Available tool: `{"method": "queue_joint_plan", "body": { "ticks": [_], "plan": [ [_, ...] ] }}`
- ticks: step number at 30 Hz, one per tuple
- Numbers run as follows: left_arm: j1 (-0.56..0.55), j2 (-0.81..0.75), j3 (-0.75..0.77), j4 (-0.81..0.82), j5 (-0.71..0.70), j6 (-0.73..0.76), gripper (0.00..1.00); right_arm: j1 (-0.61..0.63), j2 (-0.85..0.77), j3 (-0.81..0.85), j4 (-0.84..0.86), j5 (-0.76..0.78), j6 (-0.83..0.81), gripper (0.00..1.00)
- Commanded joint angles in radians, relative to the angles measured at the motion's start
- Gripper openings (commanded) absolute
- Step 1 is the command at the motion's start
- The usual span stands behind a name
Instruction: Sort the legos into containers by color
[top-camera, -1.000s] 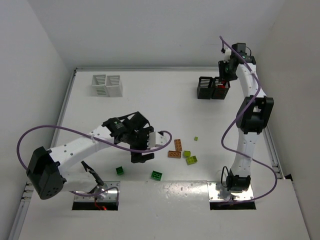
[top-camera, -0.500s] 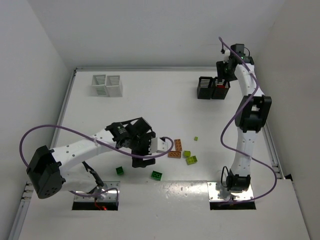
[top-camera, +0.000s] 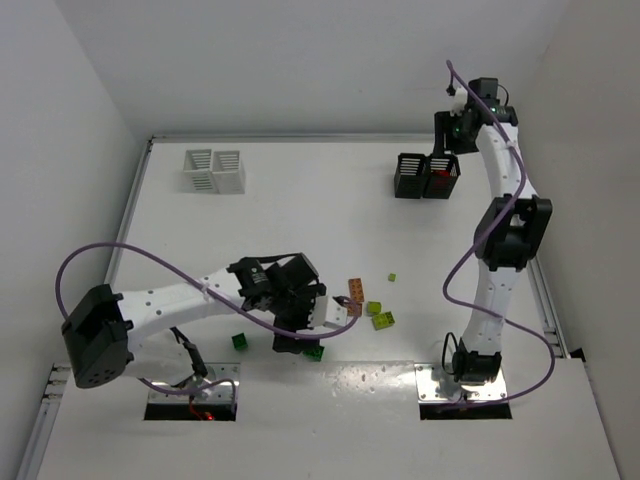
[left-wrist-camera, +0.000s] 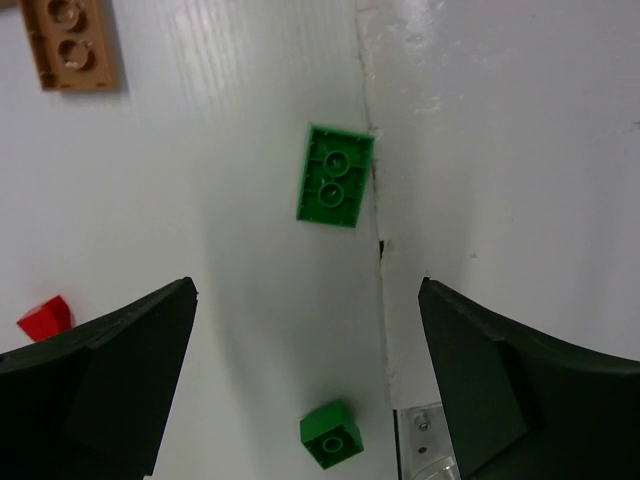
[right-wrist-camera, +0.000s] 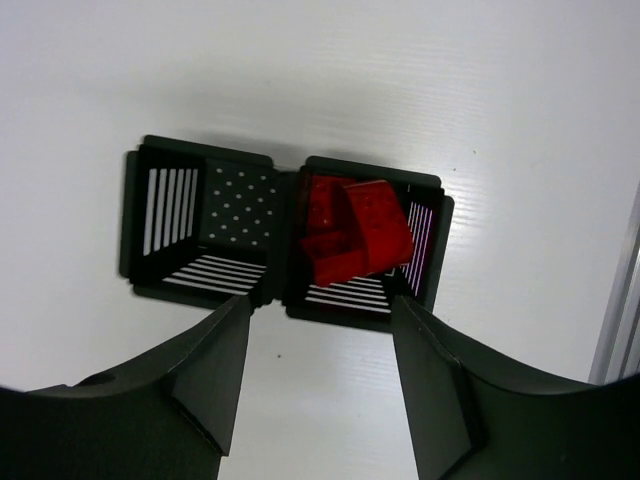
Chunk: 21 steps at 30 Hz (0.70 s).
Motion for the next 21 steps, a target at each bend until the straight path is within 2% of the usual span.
{"method": "queue_joint_plan", "body": {
  "ticks": [1,13,21],
  "plan": [
    [-0.058,0.021,-0.007,0.076,0.044,-0.024,0.99,-0.003,-0.113,-0.006,0.001,-0.054,0.023,0.60],
    [-0.212,0.130,-0.016,0.183,0.000,-0.015,0.99,-0.003,-0.203,-0.064,-0.019,-0.063,-0.006,0.60],
    [-0.224,0.160,-0.082,0.298,-0.092,-0.024,0.99,-0.003,-0.234,-0.084,-0.028,-0.073,-0.015,0.60]
  ]
}}
